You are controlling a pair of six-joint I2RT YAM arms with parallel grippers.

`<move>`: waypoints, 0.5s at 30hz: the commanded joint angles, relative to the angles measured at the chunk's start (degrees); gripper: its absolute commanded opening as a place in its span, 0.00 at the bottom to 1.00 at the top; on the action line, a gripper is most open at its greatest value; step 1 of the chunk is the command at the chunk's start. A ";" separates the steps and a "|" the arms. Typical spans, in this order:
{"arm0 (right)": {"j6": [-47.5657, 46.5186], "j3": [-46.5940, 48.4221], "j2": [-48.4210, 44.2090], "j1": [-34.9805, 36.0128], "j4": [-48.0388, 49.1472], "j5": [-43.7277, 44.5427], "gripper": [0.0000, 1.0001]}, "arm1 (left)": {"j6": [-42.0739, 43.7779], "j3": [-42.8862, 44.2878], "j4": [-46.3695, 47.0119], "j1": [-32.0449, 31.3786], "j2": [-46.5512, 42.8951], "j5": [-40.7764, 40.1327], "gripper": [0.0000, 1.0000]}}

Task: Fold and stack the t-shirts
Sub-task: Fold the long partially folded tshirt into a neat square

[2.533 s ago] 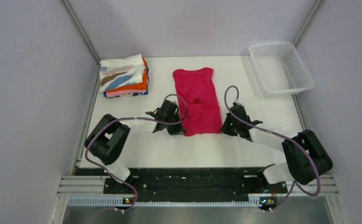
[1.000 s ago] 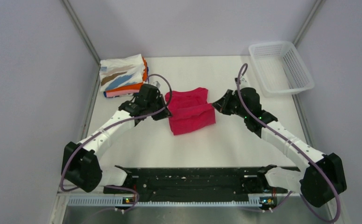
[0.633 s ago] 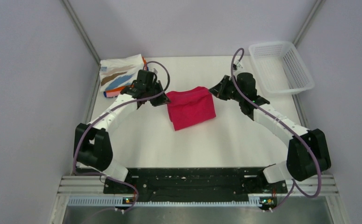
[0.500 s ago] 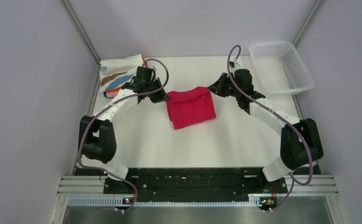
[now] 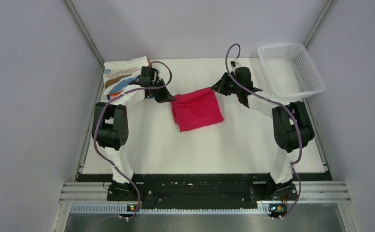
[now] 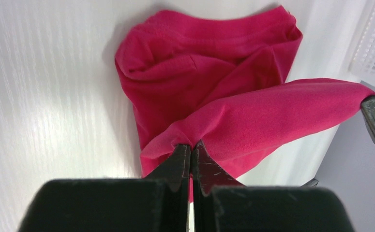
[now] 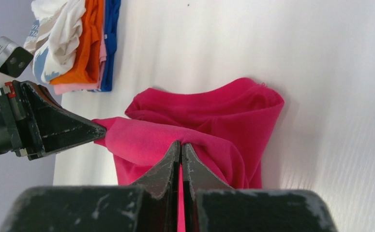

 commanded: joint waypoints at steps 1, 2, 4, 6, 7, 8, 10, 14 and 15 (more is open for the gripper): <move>-0.11 5.29 3.92 -0.61 3.35 1.73 0.00 | -1.28 5.31 3.36 1.30 4.50 2.84 0.00; -0.06 6.17 5.28 -0.64 3.15 2.15 0.00 | -1.67 5.97 3.32 1.47 5.51 3.01 0.00; -0.50 8.70 7.82 -0.87 2.01 2.23 0.04 | -2.20 7.37 3.27 1.89 7.18 3.02 0.15; -1.27 12.36 10.43 -1.10 0.22 1.23 0.21 | -2.92 9.49 2.56 2.47 7.57 3.45 0.35; -1.67 14.22 11.50 -1.16 -1.25 0.47 0.38 | -2.97 10.61 2.11 2.60 7.19 3.71 0.42; -2.33 15.93 12.22 -1.20 -2.48 0.22 0.52 | -2.99 11.36 1.85 2.75 6.36 3.23 0.71; -2.39 16.89 12.10 -1.15 -3.14 0.26 0.81 | -2.98 11.75 1.80 2.77 4.08 1.35 0.99; -3.87 12.99 7.28 -1.06 -4.34 2.12 0.99 | -3.24 9.63 2.91 2.12 -0.36 1.94 0.99; -4.18 11.42 5.70 -1.07 -4.41 2.38 0.99 | -3.23 8.80 3.46 1.65 -1.15 2.76 0.99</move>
